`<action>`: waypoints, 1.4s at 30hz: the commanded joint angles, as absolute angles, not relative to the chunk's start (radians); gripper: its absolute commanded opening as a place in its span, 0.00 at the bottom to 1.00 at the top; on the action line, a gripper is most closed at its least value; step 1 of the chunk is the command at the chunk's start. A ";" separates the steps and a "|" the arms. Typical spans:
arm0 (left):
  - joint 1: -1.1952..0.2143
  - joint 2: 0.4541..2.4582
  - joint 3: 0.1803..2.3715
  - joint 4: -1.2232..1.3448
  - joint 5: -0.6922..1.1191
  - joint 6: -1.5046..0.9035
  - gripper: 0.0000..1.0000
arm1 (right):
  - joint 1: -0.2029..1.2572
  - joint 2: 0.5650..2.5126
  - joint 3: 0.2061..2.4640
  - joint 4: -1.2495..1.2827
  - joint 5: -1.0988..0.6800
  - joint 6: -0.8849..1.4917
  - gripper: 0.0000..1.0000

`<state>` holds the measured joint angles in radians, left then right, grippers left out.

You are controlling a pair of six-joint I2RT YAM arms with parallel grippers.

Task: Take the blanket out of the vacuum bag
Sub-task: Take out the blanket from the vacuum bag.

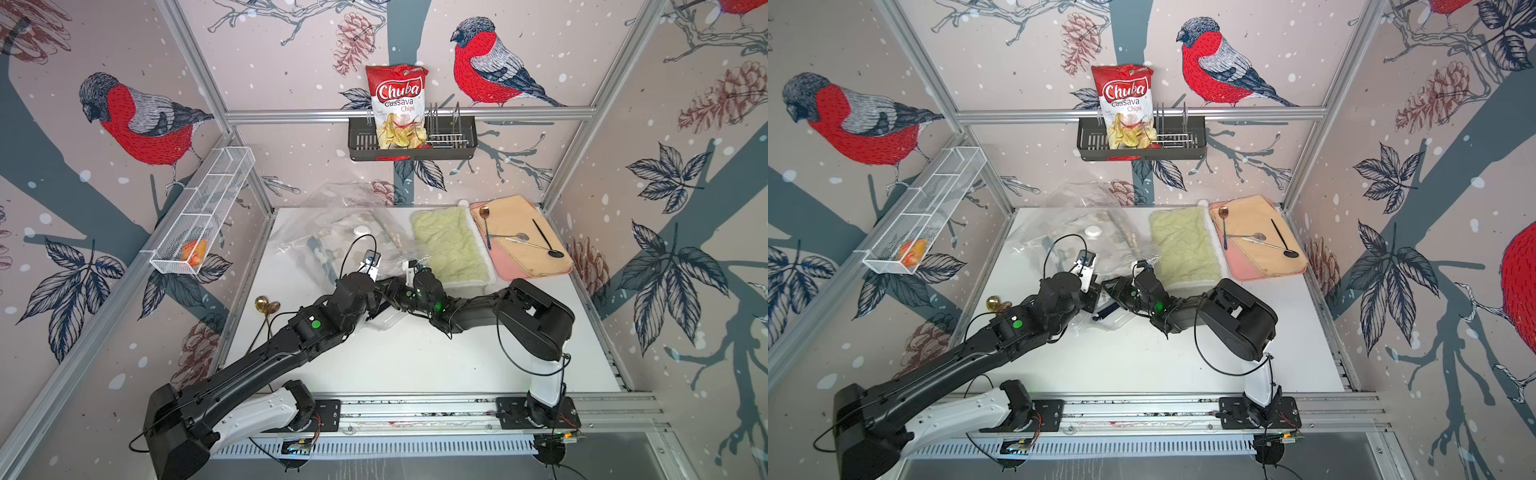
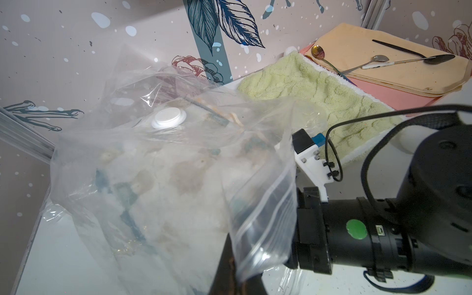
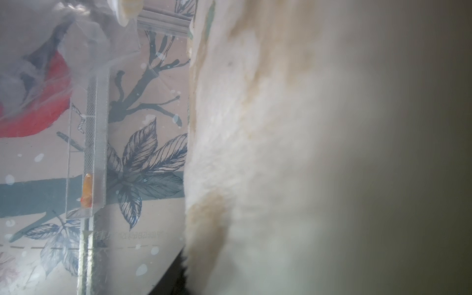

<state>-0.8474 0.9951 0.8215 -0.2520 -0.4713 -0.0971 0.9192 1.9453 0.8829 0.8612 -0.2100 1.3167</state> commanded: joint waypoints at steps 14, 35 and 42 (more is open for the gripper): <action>-0.847 0.990 0.822 -0.205 -0.457 -0.084 0.02 | 0.934 1.901 0.987 0.828 -0.177 1.238 0.28; -0.846 0.984 0.821 -0.206 -0.450 -0.084 0.03 | 0.914 1.930 0.944 0.821 -0.210 1.271 0.48; -0.847 0.986 0.821 -0.207 -0.449 -0.084 0.03 | 0.907 1.960 0.962 0.809 -0.206 1.290 0.53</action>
